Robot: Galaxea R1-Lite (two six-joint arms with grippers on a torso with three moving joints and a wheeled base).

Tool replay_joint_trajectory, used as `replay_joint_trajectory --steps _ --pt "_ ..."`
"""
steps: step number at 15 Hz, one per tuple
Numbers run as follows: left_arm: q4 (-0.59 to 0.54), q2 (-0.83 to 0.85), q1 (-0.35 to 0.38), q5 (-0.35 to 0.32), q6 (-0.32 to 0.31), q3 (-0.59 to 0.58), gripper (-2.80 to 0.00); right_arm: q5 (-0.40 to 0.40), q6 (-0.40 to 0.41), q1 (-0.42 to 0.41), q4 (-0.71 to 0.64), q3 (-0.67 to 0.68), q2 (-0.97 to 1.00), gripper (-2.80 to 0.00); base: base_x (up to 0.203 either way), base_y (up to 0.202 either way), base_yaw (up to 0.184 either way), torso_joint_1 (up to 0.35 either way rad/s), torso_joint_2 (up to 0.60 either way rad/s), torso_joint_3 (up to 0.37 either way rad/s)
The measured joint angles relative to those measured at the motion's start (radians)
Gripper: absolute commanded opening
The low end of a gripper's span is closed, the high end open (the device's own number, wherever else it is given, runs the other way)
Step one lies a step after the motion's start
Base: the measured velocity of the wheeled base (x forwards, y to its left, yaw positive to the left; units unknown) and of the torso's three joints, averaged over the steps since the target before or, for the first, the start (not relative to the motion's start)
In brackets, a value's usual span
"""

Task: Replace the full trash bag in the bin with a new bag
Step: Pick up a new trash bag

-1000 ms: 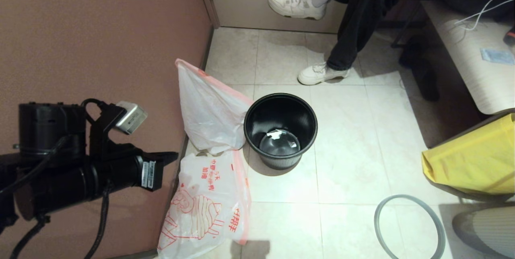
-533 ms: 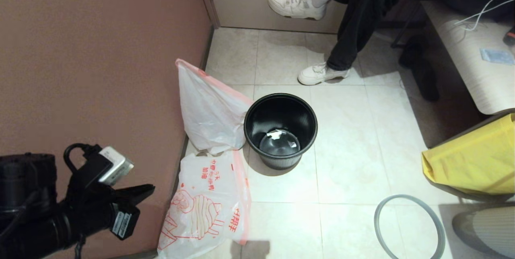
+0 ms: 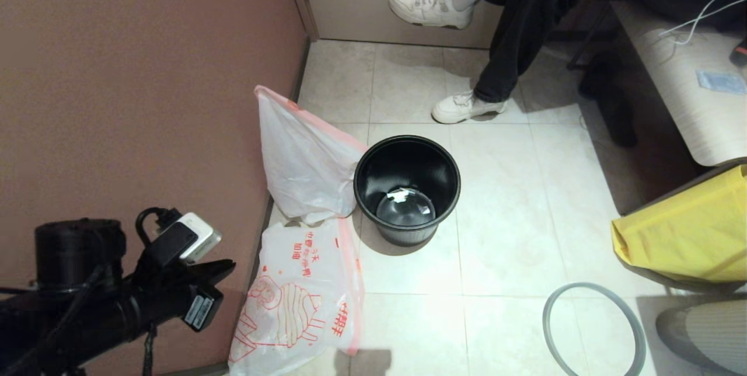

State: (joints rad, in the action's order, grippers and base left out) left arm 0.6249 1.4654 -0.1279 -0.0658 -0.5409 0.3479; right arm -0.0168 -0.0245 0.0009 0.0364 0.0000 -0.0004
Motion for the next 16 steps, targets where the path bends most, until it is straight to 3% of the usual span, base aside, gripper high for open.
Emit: replay_joint_trajectory --steps 3,7,9,12,16 --pt "-0.11 0.099 -0.114 0.16 0.035 0.107 -2.8 0.0 0.0 0.001 0.0 0.0 0.0 -2.8 0.0 0.0 0.0 0.0 0.0 0.0" --pt "-0.144 0.375 -0.308 0.442 0.247 0.214 -2.8 0.0 0.0 0.0 0.0 0.0 0.0 -2.8 0.0 0.0 0.0 0.0 0.0 0.0" --pt "-0.148 0.529 -0.367 0.541 0.317 0.286 -2.8 0.0 0.0 0.0 0.0 0.0 0.0 -2.8 0.0 0.0 0.0 0.0 0.0 0.0" --pt "-0.152 0.719 -0.412 0.605 0.39 0.442 -2.8 0.0 0.0 0.0 0.0 0.0 0.0 -2.8 0.0 0.0 0.0 0.0 0.0 0.0" --pt "-0.166 0.932 -0.426 0.631 0.437 0.628 -2.8 0.0 0.0 0.0 0.0 0.0 0.0 -2.8 0.0 0.0 0.0 0.0 0.0 0.0"
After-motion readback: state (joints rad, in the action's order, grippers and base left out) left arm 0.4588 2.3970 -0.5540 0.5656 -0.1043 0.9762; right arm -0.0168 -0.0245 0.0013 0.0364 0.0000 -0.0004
